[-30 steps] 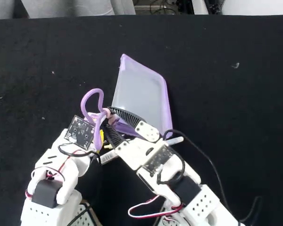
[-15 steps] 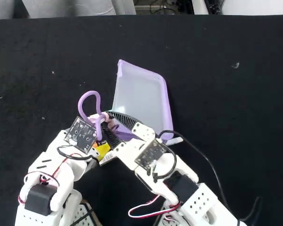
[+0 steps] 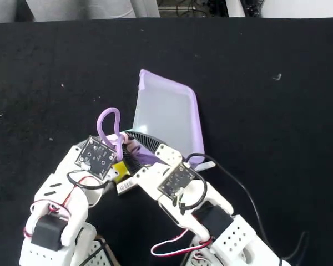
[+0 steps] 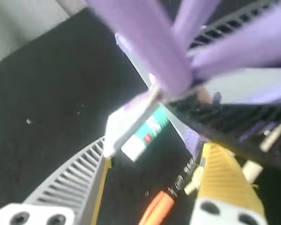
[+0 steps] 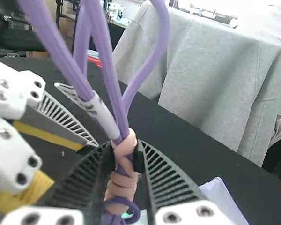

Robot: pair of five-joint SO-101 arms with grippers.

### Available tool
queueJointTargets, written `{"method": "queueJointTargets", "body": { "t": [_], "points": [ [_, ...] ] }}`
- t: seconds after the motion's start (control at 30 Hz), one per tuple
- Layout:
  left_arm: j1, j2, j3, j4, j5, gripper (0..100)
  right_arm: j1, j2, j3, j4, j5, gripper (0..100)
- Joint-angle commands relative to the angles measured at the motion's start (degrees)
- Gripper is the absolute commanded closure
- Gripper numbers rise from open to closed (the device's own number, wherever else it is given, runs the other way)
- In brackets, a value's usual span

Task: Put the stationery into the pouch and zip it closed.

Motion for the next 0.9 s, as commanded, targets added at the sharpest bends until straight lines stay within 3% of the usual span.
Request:
{"method": "queueJointTargets", "body": {
  "t": [0.0,0.37,0.6,0.87],
  "points": [
    [-1.89,-0.44,0.22,-6.07,0.00,70,0.44,0.13,-1.63,0.18,-0.53,98.8],
    [-1.80,-0.44,3.47,-7.38,0.26,70,0.44,0.13,-1.63,0.18,-0.53,98.8],
    [2.33,-0.35,3.56,-7.30,3.08,69,0.44,0.48,-1.54,0.00,-0.53,98.8],
    [0.66,-0.26,5.23,-7.47,3.08,69,0.44,0.22,-1.54,0.09,-0.53,98.8]
  ]
}}
